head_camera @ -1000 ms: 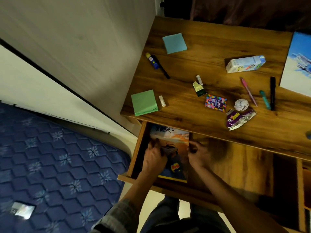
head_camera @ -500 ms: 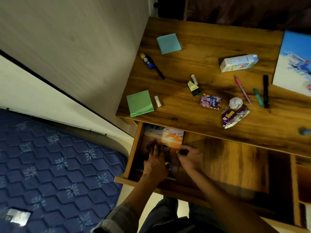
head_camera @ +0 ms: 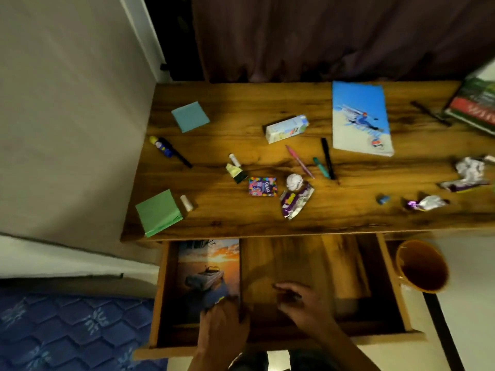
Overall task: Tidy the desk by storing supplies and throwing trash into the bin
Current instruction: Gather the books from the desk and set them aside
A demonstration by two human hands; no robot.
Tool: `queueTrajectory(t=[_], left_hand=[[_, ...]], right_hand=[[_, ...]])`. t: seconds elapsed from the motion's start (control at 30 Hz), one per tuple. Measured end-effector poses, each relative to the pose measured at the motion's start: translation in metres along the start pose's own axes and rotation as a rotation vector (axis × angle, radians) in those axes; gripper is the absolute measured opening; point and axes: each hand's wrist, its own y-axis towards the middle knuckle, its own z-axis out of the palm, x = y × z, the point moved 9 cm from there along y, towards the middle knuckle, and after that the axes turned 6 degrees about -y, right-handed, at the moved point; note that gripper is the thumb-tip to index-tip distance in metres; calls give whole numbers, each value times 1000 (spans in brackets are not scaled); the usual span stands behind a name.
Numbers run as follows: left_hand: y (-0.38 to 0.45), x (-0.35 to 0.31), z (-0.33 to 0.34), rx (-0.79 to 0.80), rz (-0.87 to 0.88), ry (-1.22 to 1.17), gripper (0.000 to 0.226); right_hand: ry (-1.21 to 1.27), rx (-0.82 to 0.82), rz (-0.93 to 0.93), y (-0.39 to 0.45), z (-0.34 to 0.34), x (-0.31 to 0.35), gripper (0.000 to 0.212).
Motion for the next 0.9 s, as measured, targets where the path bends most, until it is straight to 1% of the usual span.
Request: queueTrajectory(t=[0.1, 0.17, 0.2, 0.27, 0.33, 0.37, 0.47, 0.5, 0.63, 0.7, 0.77, 0.83, 0.9], left_hand=[[5, -19, 3, 74, 5, -127, 49], [8, -43, -1, 110, 65, -181, 53], [8, -58, -8, 104, 102, -212, 53], [7, -88, -27, 61, 163, -258, 48], [10, -117, -41, 26, 197, -368, 44], [12, -134, -45, 21, 210, -431, 41], [27, -179, -53, -6, 222, -602, 29], [35, -196, -56, -19, 228, -636, 24], [74, -266, -77, -51, 271, -631, 13], [96, -296, -85, -88, 267, -634, 21], [112, -320, -95, -148, 266, -649, 20], [128, -342, -101, -193, 267, -691, 14], [140, -361, -106, -229, 275, -679, 15]], right_hand=[[138, -106, -13, -26, -46, -5, 26], [212, -188, -17, -41, -79, -11, 24], [244, -224, -9, -47, -95, -14, 23], [298, -269, 6, -56, -124, -19, 22], [300, -314, -23, -59, -156, -21, 27], [293, -344, -46, -57, -172, -22, 26], [351, -397, -71, -52, -219, -17, 13], [373, -414, -78, -47, -236, -17, 13], [438, -471, -149, -19, -306, -9, 17], [450, -464, -134, 3, -340, -8, 25], [471, -457, -122, 24, -368, -6, 31], [474, -455, -121, 45, -392, -6, 32], [461, -450, -134, 63, -410, -3, 30]])
